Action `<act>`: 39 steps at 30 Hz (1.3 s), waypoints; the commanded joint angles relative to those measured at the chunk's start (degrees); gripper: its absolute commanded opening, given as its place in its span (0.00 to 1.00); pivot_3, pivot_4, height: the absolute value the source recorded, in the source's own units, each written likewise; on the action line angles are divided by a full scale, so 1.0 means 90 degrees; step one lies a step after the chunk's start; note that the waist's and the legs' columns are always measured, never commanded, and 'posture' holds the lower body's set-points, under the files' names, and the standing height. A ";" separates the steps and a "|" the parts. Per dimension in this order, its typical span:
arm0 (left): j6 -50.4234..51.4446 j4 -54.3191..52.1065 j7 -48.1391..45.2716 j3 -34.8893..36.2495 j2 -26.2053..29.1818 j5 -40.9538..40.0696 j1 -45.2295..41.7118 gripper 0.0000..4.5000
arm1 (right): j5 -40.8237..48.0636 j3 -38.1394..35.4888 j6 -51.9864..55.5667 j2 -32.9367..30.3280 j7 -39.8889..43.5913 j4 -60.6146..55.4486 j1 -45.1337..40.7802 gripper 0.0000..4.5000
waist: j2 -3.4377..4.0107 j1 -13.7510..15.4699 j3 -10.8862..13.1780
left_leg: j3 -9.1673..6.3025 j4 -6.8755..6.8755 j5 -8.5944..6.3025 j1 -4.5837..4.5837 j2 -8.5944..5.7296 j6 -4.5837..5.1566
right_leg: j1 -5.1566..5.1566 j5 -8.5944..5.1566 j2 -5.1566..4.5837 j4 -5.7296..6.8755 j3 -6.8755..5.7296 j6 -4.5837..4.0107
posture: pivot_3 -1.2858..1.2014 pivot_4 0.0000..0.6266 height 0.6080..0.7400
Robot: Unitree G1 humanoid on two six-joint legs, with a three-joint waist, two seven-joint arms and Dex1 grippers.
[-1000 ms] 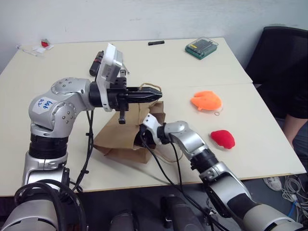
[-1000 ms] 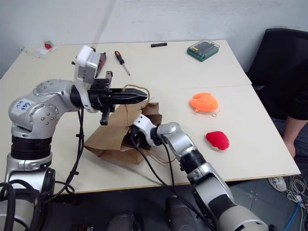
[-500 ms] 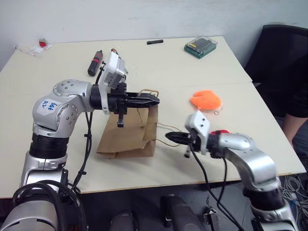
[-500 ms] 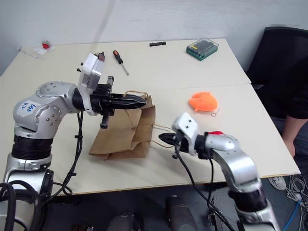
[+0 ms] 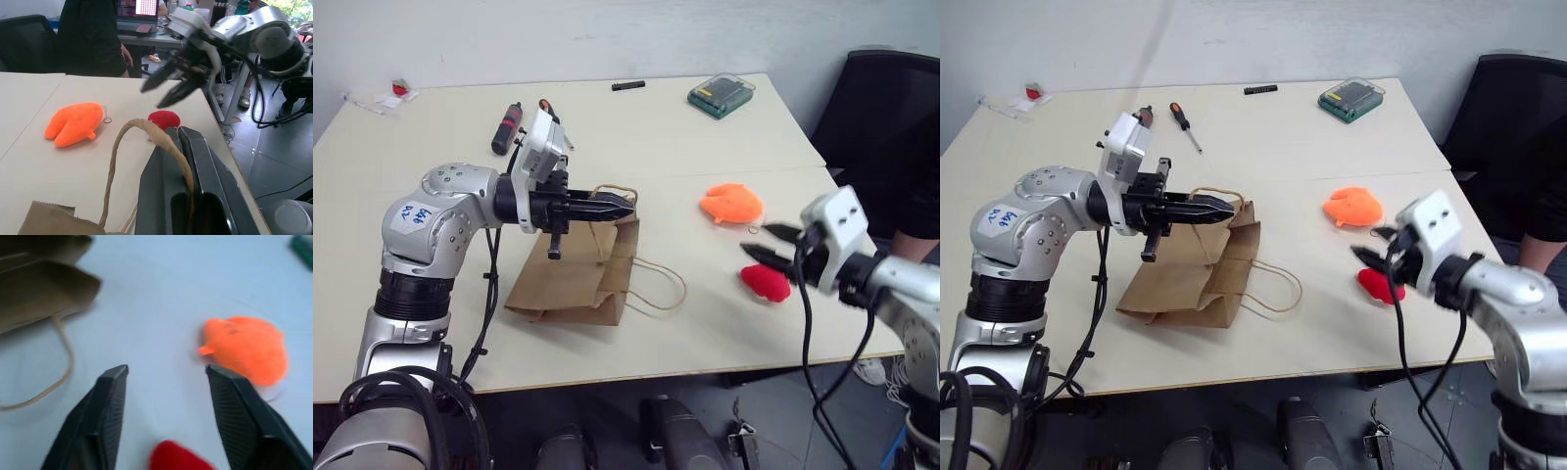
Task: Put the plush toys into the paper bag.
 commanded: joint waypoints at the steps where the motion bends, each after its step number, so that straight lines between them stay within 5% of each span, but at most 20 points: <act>1: -0.0093 -0.0009 -0.0017 0.0139 0.0070 0.0028 -0.0108 0.00 | -0.0730 0.0711 -0.0897 -0.0081 -0.0321 0.1172 -0.0606 0.87 | 0.0001 -0.0003 0.0000 | 0.0005 -0.0004 0.0000 0.0002 0.0000 0.0000 | -0.0003 0.0000 0.0001 -0.0001 0.0003 0.0000 | 0.52 0.24 1.00; 3: -0.0069 -0.0036 -0.0014 0.0178 0.0110 0.0002 -0.0087 0.00 | -0.1384 0.1357 -0.1648 -0.0142 -0.0429 0.2034 -0.1023 0.98 | 0.0001 -0.0014 0.0001 | 0.0006 -0.0020 0.0003 0.0003 0.0000 -0.0001 | -0.0003 0.0000 0.0001 -0.0011 0.0004 -0.0001 | 0.52 0.24 1.00; 9: 0.0042 -0.0080 0.0056 0.0333 0.0247 -0.0081 -0.0083 0.00 | -0.2900 0.2979 -0.3405 -0.0105 -0.0310 0.4375 -0.2082 0.98 | 0.0005 -0.0027 0.0003 | 0.0020 -0.0035 0.0005 0.0002 0.0002 0.0003 | -0.0016 -0.0001 0.0000 -0.0019 0.0010 0.0000 | 0.52 0.24 1.00; 14: 0.0194 -0.0098 0.0084 0.0536 0.0406 -0.0196 -0.0045 0.00 | -0.3382 0.3286 -0.4503 0.0228 -0.0569 0.5762 -0.2704 0.98 | 0.0006 -0.0035 0.0003 | 0.0025 -0.0030 0.0006 0.0003 0.0001 0.0004 | -0.0015 0.0001 -0.0004 -0.0014 0.0013 0.0001 | 0.52 0.24 1.00; 19: 0.0220 -0.0135 0.0114 0.0622 0.0493 -0.0181 0.0038 0.00 | -0.3469 0.3192 -0.5151 0.0469 -0.0618 0.6428 -0.2937 0.72 | 0.0006 -0.0051 0.0003 | 0.0028 -0.0031 0.0008 0.0009 0.0004 0.0001 | -0.0014 0.0000 -0.0003 -0.0006 0.0014 0.0001 | 0.52 0.24 1.00; 24: 0.0257 -0.0152 0.0144 0.0623 0.0501 -0.0192 0.0049 0.00 | -0.3168 0.2802 -0.5182 0.0388 -0.0400 0.5838 -0.2700 0.33 | 0.0007 -0.0049 0.0003 | 0.0028 -0.0030 0.0008 0.0008 0.0005 0.0001 | -0.0015 0.0000 -0.0003 -0.0004 0.0014 0.0001 | 0.52 0.24 1.00; 29: 0.0233 -0.0098 0.0097 0.0588 0.0506 -0.0159 0.0010 0.00 | -0.2129 0.2114 -0.4397 0.0150 0.0535 0.3851 -0.2029 0.04 | 0.0012 -0.0017 0.0007 | 0.0026 -0.0032 0.0008 0.0006 0.0005 0.0000 | -0.0016 0.0000 -0.0004 -0.0004 0.0012 0.0001 | 0.52 0.24 1.00; 33: 0.0201 -0.0035 0.0054 0.0534 0.0473 -0.0139 -0.0067 0.00 | -0.1252 0.1948 -0.3463 -0.0096 0.1280 0.1789 -0.1498 0.03 | 0.0013 -0.0005 0.0007 | 0.0021 -0.0029 0.0008 0.0006 0.0007 0.0000 | -0.0015 0.0000 -0.0004 -0.0002 0.0009 0.0001 | 0.52 0.24 1.00; 39: 0.0124 0.0097 -0.0017 0.0430 0.0355 -0.0088 -0.0206 0.00 | -0.1922 0.3045 -0.3582 0.0076 0.1335 0.0784 -0.1583 0.03 | 0.0012 -0.0008 0.0007 | 0.0021 -0.0026 0.0009 0.0008 0.0005 -0.0003 | -0.0013 0.0000 -0.0004 0.0001 0.0008 0.0001 | 0.52 0.24 1.00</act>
